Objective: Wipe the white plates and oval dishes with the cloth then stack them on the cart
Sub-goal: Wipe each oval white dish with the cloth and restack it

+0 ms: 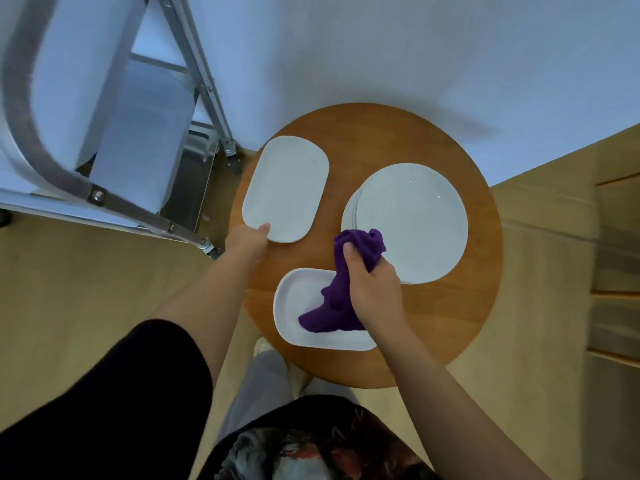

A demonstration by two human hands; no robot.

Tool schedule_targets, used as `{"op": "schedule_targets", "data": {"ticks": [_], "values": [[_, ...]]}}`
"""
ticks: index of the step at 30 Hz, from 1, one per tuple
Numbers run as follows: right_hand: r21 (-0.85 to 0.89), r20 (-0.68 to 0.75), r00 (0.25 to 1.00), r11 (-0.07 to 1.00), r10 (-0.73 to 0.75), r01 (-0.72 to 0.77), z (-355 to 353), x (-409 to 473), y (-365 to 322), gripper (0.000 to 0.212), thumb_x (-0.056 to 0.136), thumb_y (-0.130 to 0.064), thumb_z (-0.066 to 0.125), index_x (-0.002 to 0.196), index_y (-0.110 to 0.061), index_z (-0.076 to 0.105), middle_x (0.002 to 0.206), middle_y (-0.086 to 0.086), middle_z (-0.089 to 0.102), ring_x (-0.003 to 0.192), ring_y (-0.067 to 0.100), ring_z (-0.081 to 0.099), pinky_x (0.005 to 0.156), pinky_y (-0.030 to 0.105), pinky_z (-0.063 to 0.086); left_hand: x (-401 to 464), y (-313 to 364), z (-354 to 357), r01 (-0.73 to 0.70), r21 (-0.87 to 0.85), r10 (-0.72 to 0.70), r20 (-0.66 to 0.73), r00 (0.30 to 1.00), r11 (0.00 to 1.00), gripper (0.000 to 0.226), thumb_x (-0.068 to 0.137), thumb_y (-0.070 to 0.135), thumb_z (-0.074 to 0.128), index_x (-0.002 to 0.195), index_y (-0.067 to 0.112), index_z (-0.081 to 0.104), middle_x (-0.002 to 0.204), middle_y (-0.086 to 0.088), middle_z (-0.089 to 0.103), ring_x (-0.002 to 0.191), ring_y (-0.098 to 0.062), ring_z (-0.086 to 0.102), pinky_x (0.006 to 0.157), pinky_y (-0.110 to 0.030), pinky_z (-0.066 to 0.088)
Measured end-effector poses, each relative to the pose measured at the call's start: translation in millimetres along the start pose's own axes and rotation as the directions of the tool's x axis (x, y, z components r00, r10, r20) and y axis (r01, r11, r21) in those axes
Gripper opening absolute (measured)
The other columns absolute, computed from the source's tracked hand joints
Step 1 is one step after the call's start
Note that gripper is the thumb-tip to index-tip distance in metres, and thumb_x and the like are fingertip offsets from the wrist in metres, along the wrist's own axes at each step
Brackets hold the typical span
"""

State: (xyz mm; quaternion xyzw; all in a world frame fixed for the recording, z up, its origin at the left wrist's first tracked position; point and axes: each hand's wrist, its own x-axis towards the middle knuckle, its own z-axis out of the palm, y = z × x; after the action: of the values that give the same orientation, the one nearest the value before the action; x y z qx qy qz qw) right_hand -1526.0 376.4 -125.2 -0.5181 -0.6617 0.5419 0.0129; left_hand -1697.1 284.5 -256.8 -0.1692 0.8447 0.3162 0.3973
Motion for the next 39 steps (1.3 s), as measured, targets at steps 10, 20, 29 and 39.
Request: {"op": "schedule_targets", "data": {"ticks": [10, 20, 29, 39], "values": [[0.061, -0.019, 0.996, 0.995, 0.085, -0.083, -1, 1, 8, 0.012, 0.094, -0.044, 0.048, 0.087, -0.035, 0.045, 0.082, -0.016, 0.056, 0.075, 0.006, 0.057, 0.055, 0.012, 0.039, -7, -3, -7, -0.057, -0.356, 0.030, -0.079, 0.996, 0.933, 0.020, 0.095, 0.024, 0.056, 0.105, 0.007, 0.060, 0.102, -0.009, 0.063, 0.077, -0.017, 0.059, 0.067, -0.027, 0.050], [0.383, -0.024, 0.955, 0.886, 0.294, -0.263, -39, -12, 7, 0.019, 0.089, -0.053, 0.054, 0.089, -0.034, 0.050, 0.094, -0.005, 0.063, 0.091, 0.020, 0.062, 0.082, 0.043, 0.054, -76, 7, -45, -0.116, -0.634, 0.211, 0.076, 0.975, 0.765, 0.010, 0.095, 0.011, 0.052, 0.087, 0.016, 0.058, 0.103, -0.003, 0.062, 0.093, -0.019, 0.063, 0.071, -0.027, 0.058], [0.801, 0.144, 0.980, 0.565, 0.138, -0.197, -101, -37, -10, 0.069, 0.077, -0.072, 0.041, 0.122, -0.022, 0.057, 0.111, 0.001, 0.069, 0.100, 0.016, 0.066, 0.074, 0.031, 0.055, -177, -6, -75, -0.181, -0.615, 0.472, 0.351, 0.809, 0.768, 0.018, 0.091, 0.003, 0.048, 0.105, 0.005, 0.060, 0.103, -0.008, 0.069, 0.091, -0.022, 0.070, 0.063, -0.027, 0.058], [0.430, -0.201, 0.977, 0.891, -0.067, 0.149, -143, -72, -16, 0.014, 0.093, -0.023, 0.055, 0.089, -0.035, 0.060, 0.088, -0.005, 0.070, 0.082, 0.015, 0.066, 0.069, 0.034, 0.051, -277, 1, -59, 0.006, -0.686, 0.415, 0.448, 0.792, 0.728, 0.035, 0.090, 0.034, 0.058, 0.123, 0.025, 0.051, 0.117, -0.011, 0.064, 0.106, -0.033, 0.063, 0.084, -0.049, 0.055]]}}
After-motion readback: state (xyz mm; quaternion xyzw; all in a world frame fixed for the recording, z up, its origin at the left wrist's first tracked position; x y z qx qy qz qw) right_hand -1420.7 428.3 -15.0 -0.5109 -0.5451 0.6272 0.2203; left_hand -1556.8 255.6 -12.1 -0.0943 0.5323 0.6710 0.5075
